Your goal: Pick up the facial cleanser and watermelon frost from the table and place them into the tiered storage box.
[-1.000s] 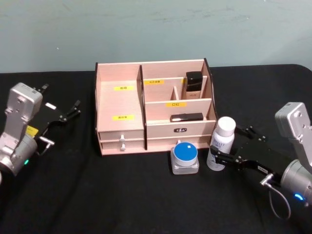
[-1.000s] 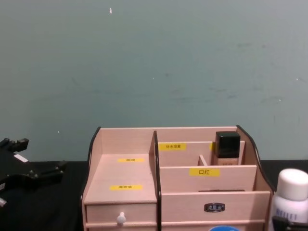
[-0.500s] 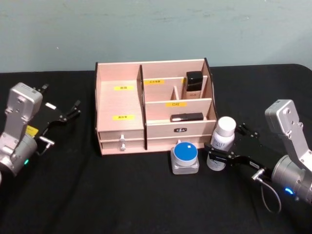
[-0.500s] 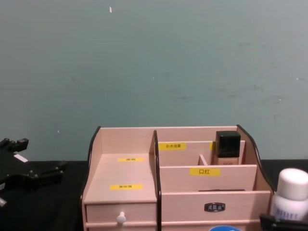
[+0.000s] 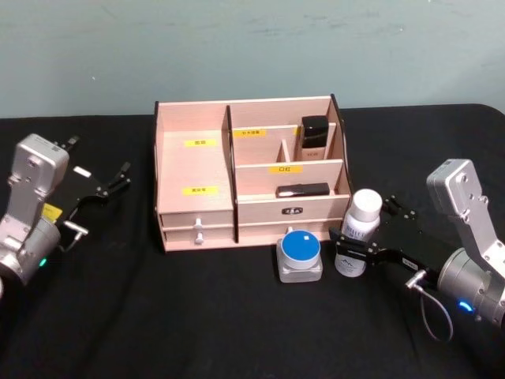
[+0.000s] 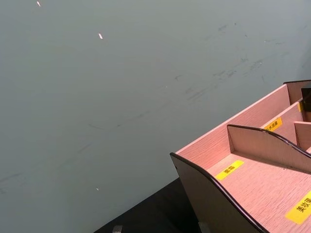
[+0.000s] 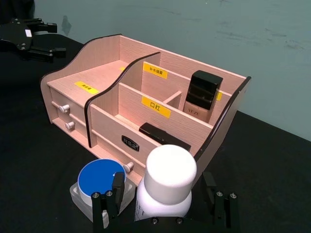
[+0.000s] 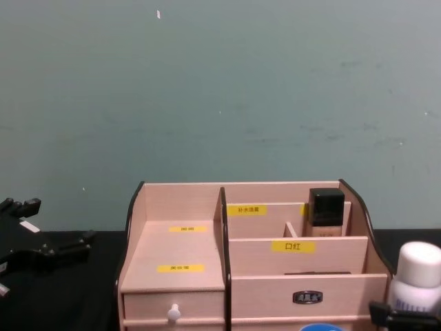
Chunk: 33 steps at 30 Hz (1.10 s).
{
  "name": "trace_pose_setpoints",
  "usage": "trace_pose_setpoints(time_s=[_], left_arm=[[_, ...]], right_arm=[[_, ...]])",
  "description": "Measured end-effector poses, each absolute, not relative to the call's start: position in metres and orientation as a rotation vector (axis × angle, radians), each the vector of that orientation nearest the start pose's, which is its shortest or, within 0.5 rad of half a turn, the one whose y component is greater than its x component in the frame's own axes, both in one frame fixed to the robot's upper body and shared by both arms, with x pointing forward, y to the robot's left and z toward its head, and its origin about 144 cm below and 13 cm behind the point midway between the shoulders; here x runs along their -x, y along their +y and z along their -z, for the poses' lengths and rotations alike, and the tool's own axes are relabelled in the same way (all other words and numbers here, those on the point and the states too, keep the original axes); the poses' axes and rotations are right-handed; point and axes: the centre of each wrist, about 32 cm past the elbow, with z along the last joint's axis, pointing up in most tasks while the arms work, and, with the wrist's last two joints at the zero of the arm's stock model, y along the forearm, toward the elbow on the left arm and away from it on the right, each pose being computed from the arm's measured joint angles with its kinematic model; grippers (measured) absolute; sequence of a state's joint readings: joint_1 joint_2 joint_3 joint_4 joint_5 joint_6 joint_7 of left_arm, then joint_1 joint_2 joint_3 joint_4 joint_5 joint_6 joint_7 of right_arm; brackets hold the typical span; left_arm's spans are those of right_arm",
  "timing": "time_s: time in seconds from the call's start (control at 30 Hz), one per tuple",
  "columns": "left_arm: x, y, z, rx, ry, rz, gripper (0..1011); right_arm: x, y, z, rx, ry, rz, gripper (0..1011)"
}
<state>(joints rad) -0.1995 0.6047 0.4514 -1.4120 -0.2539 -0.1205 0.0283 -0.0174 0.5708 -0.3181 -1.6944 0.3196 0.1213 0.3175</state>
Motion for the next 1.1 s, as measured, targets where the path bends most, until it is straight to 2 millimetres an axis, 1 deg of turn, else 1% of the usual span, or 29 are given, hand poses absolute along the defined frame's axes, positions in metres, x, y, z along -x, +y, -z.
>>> trace_pose_setpoints(time_s=[0.1, 0.23, 0.27, 0.33, 0.37, 0.47, 0.5, 0.57, 0.6, 0.63, 0.7, 1.1], left_arm=[[-0.4886, 0.3097, -1.1398, -0.305, -0.285, -1.248, 1010], [-0.4886, 0.3097, -1.1398, -0.304, -0.285, -1.248, 1010], [-0.4886, 0.3097, -1.1398, -0.304, -0.285, -1.248, 1010], [-0.4886, 0.3097, -1.1398, -0.304, -0.285, -1.248, 1010], [-0.4886, 0.3097, -1.1398, -0.305, -0.285, -1.248, 1009], [-0.4886, 0.3097, -1.1398, -0.305, -0.285, -1.248, 1010], [-0.4886, 0.3097, -1.1398, -0.304, -0.285, -1.248, 1010], [-0.4886, 0.3097, -1.1398, -0.305, -0.285, -1.248, 1010], [-0.4886, 0.3097, -1.1398, -0.305, -0.285, -1.248, 1010], [-0.4886, 0.3097, -1.1398, -0.305, -0.285, -1.248, 1010], [-0.4886, 0.3097, -1.1398, -0.304, -0.285, -1.248, 1010], [-0.4886, 0.3097, -1.1398, -0.305, -0.285, -1.248, 1010]], right_arm=[[-0.4366, -0.2821, -1.1609, 0.305, -0.012, 0.916, 1002], [-0.4363, -0.2822, -1.161, 0.304, -0.011, 0.916, 944], [-0.4363, -0.2822, -1.161, 0.304, -0.011, 0.916, 903], [-0.4362, -0.2822, -1.1611, 0.304, -0.01, 0.917, 873], [-0.4362, -0.2822, -1.1611, 0.304, -0.01, 0.917, 824], [-0.4361, -0.2822, -1.1611, 0.303, -0.009, 0.917, 769], [-0.4361, -0.2822, -1.1611, 0.303, -0.009, 0.917, 713], [-0.436, -0.2822, -1.1611, 0.303, -0.009, 0.917, 678], [-0.436, -0.2822, -1.1612, 0.303, -0.009, 0.917, 625], [-0.436, -0.2821, -1.1612, 0.303, -0.009, 0.917, 611], [-0.4359, -0.2821, -1.1612, 0.303, -0.009, 0.917, 599], [-0.4358, -0.2823, -1.1613, 0.302, -0.008, 0.918, 600]])
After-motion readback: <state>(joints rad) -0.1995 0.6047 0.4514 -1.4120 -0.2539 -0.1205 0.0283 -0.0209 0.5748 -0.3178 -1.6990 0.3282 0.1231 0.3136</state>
